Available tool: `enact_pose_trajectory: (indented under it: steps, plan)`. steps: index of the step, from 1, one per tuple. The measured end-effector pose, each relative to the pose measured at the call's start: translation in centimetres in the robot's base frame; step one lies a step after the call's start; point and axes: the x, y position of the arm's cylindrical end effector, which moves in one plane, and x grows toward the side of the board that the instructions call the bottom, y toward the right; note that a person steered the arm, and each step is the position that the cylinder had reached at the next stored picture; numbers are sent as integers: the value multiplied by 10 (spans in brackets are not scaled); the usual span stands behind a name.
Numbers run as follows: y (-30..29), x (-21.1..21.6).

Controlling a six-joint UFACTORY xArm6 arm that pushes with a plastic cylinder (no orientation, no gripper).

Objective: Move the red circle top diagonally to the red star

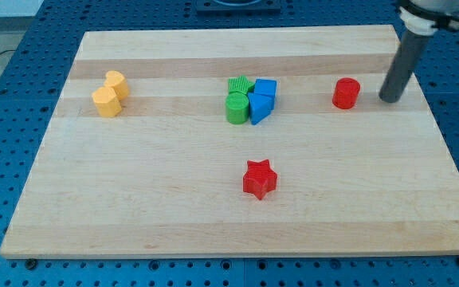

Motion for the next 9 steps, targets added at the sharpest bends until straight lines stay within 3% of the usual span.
enact_pose_trajectory:
  steps: [1,3,5,8,9]
  plan:
    - [-21,-10]
    - [-54,25]
    - [-53,-33]
    - [-95,80]
    - [-92,71]
